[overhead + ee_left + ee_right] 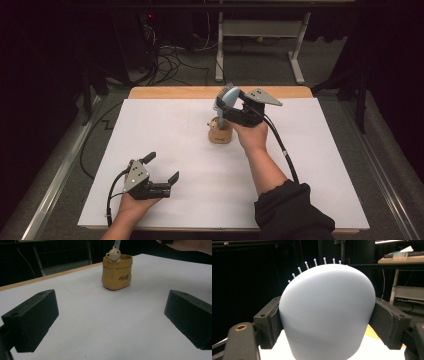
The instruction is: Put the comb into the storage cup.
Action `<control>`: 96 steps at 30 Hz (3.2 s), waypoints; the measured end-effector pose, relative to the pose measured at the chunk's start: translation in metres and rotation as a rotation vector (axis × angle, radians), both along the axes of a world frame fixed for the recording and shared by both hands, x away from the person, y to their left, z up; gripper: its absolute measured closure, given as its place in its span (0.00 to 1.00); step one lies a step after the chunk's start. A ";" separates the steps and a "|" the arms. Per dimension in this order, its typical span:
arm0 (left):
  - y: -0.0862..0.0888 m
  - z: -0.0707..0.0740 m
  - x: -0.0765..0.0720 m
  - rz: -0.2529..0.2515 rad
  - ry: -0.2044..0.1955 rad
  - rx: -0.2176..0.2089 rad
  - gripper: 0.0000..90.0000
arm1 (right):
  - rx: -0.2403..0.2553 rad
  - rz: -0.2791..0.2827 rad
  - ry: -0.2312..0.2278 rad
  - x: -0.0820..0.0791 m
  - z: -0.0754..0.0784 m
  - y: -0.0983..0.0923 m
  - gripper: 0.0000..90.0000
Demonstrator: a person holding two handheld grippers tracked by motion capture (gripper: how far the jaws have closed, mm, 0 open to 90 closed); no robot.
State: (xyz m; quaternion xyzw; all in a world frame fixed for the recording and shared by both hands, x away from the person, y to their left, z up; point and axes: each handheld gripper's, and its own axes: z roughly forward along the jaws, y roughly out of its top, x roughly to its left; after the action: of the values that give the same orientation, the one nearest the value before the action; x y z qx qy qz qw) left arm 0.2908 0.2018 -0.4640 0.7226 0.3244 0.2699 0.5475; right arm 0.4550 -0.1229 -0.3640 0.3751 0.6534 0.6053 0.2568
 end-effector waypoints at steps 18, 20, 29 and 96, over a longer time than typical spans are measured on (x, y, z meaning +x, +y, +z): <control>0.000 0.000 0.000 0.000 0.001 0.006 0.00 | -0.006 -0.031 0.044 0.002 0.002 -0.013 0.22; 0.000 0.000 0.000 0.002 -0.001 0.000 0.00 | -0.014 -0.036 0.044 0.001 0.001 -0.014 0.22; -0.002 -0.001 0.000 -0.006 0.003 0.002 0.00 | -0.022 -0.064 0.045 -0.001 -0.001 -0.020 0.21; 0.000 0.000 0.002 0.005 0.021 -0.029 0.00 | -0.091 -0.047 0.095 -0.026 -0.010 -0.062 0.00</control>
State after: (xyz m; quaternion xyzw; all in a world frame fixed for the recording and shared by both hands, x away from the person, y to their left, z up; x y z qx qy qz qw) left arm 0.2925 0.2023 -0.4641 0.7164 0.3359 0.2591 0.5539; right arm 0.4286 -0.1848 -0.3742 0.4067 0.6827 0.5504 0.2562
